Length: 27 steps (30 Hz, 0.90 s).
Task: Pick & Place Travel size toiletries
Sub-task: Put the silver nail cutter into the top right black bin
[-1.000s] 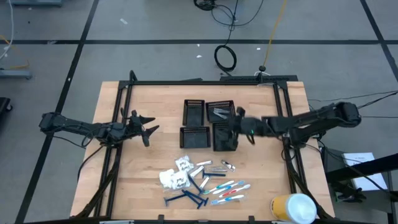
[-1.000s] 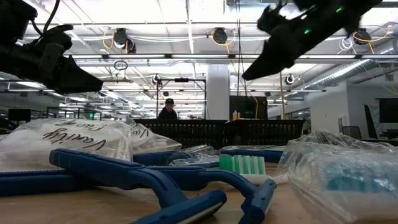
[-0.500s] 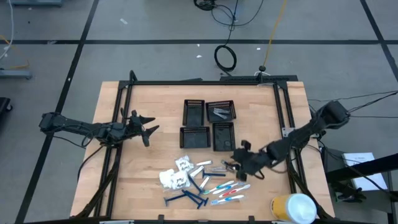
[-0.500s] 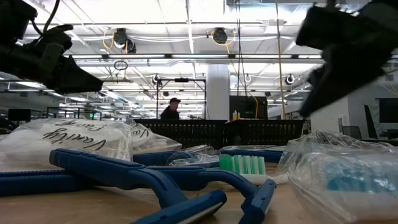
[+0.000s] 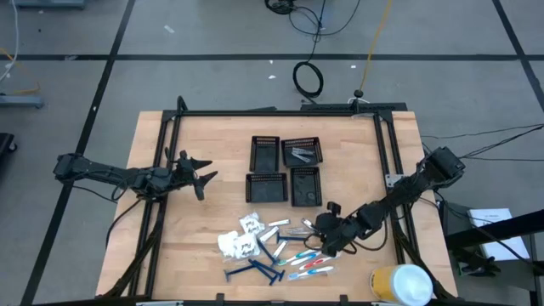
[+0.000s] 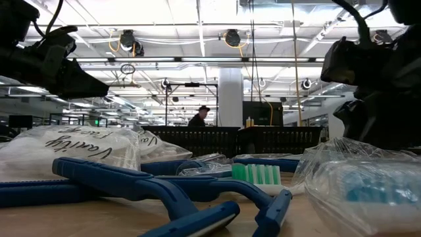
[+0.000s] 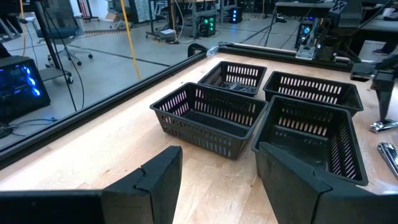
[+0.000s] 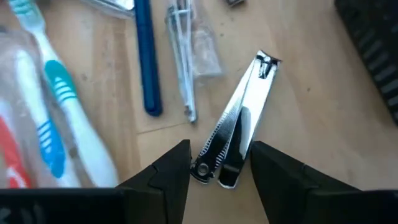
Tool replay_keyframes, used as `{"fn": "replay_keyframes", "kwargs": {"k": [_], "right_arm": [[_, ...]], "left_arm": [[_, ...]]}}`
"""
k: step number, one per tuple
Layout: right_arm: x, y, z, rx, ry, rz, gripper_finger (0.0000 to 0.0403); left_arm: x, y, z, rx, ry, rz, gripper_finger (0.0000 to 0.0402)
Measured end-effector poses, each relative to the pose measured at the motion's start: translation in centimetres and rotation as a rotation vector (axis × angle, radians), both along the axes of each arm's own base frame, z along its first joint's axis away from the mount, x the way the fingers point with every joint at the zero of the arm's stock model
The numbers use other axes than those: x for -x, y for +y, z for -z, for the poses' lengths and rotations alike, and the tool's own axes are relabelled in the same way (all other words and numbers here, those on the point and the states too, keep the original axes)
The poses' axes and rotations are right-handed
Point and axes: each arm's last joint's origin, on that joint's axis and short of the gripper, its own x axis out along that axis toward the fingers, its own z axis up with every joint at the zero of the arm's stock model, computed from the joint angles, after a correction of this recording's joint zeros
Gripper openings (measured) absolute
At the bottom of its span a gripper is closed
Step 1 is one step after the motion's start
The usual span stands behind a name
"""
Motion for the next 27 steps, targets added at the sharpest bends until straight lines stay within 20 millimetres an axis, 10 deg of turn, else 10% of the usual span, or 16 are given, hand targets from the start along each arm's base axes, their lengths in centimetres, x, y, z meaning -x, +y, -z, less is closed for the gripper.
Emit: {"fn": "replay_keyframes", "kwargs": {"k": [27], "right_arm": [[0.1,-1.3,0.5,-0.024,0.128,-0.02,0.0072]], "left_arm": [[0.0,0.0,0.0,0.0,0.0,0.0,0.0209]]}}
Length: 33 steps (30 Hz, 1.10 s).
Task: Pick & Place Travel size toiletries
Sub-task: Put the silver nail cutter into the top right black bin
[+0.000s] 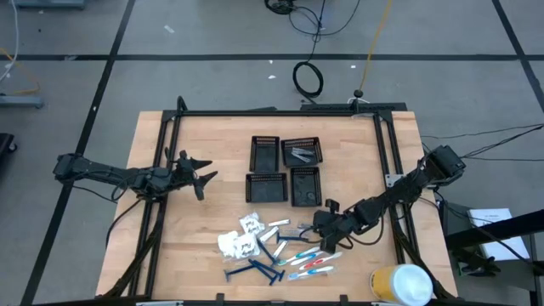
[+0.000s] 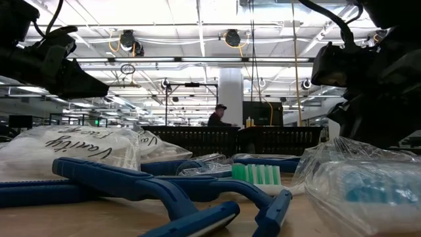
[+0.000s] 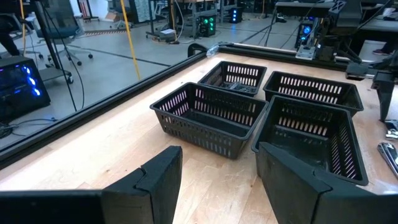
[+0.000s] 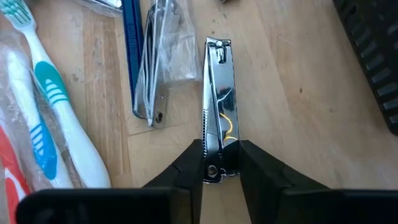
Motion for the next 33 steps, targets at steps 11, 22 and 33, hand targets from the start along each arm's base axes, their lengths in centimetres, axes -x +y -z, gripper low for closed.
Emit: {"fn": "replay_keyframes", "kwargs": {"k": [11,22,33], "right_arm": [[0.1,0.0,0.1,-0.004,0.016,-0.004,0.0069],[0.7,-0.2,-2.6,-0.067,-0.053,-0.044,0.0069],[1.2,-0.2,-6.0,-0.082,-0.206,-0.102,0.0069]], "left_arm": [[0.0,0.0,0.0,0.0,0.0,0.0,0.0209],[0.0,0.0,0.0,0.0,0.0,0.0,0.0209],[0.0,0.0,0.0,0.0,0.0,0.0,0.0209]]}}
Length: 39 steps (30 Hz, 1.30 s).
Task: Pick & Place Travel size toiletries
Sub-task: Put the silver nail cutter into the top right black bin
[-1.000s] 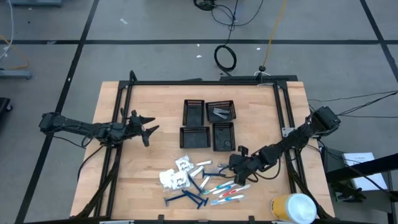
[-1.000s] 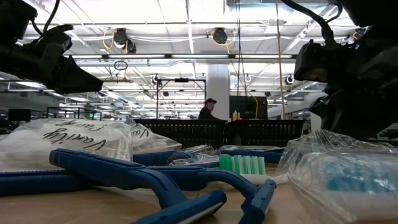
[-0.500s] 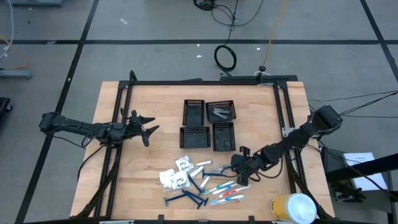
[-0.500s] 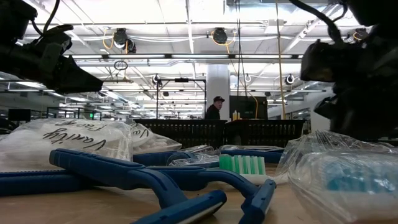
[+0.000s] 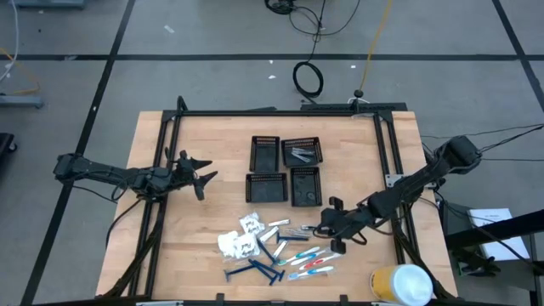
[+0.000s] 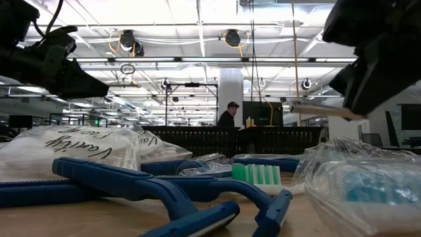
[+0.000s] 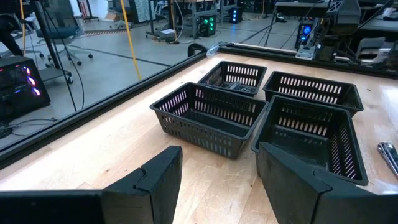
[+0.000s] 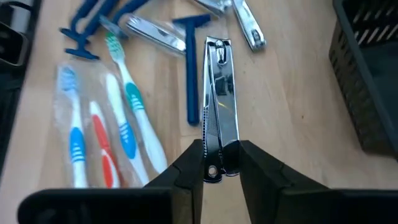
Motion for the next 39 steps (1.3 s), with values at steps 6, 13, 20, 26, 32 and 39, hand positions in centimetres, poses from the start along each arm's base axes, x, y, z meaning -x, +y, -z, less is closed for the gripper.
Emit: {"fn": "replay_keyframes", "kwargs": {"k": [6,13,20,26,32,39], "right_arm": [[0.1,-0.2,-1.2,0.05,-0.081,-0.031,0.0069],[-0.8,-2.0,-1.5,0.181,-0.131,0.001,0.0069],[-2.4,-4.8,-2.2,0.253,-0.212,0.045,0.0069],[-3.8,-7.1,-3.4,0.342,-0.338,-0.007,0.0069],[-4.3,-10.8,-3.3,0.341,-0.316,0.029,0.0069],[-4.3,-14.8,-3.3,0.326,-0.318,0.032,0.0069]], "left_arm": [[0.0,0.0,0.0,0.0,0.0,0.0,0.0209],[0.0,0.0,0.0,0.0,0.0,0.0,0.0209],[0.0,0.0,0.0,0.0,0.0,0.0,0.0209],[0.0,0.0,0.0,0.0,0.0,0.0,0.0209],[0.0,0.0,0.0,0.0,0.0,0.0,0.0209],[0.0,0.0,0.0,0.0,0.0,0.0,0.0209]]}}
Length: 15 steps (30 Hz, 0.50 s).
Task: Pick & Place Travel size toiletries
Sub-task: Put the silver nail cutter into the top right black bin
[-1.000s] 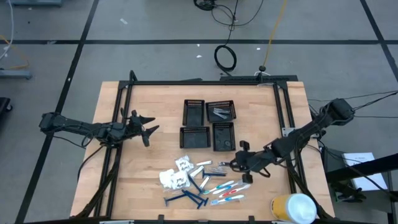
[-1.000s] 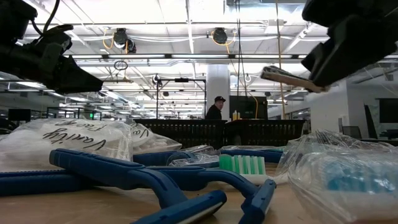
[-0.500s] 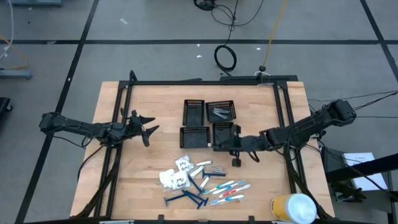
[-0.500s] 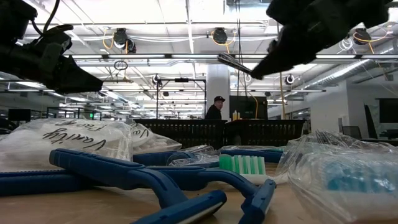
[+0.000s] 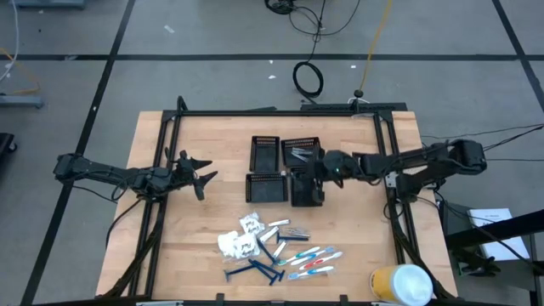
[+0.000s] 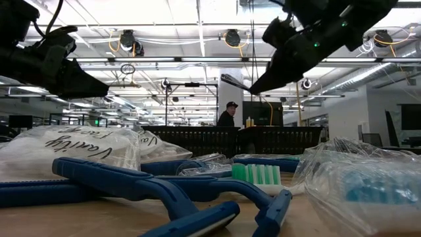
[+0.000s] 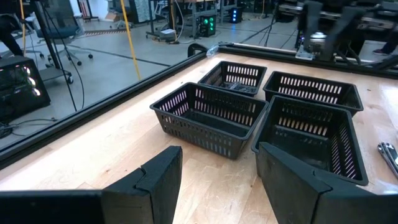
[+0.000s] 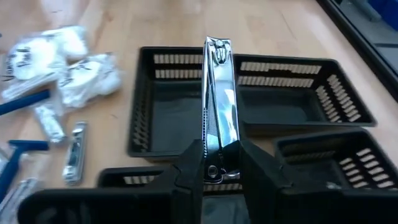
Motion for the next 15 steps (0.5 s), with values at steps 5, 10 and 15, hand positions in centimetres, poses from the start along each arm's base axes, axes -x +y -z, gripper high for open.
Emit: {"fn": "replay_keyframes", "kwargs": {"k": [5,10,15], "right_arm": [[0.5,-2.9,0.1,0.006,0.007,0.05,0.0069],[1.2,-5.6,0.3,0.026,0.037,0.13,0.0069],[2.1,-7.3,0.7,0.014,0.081,0.2,0.0069]], "left_arm": [[0.0,0.0,0.0,0.0,0.0,0.0,0.0209],[0.0,0.0,0.0,0.0,0.0,0.0,0.0209],[0.0,0.0,0.0,0.0,-0.001,0.0,0.0209]]}}
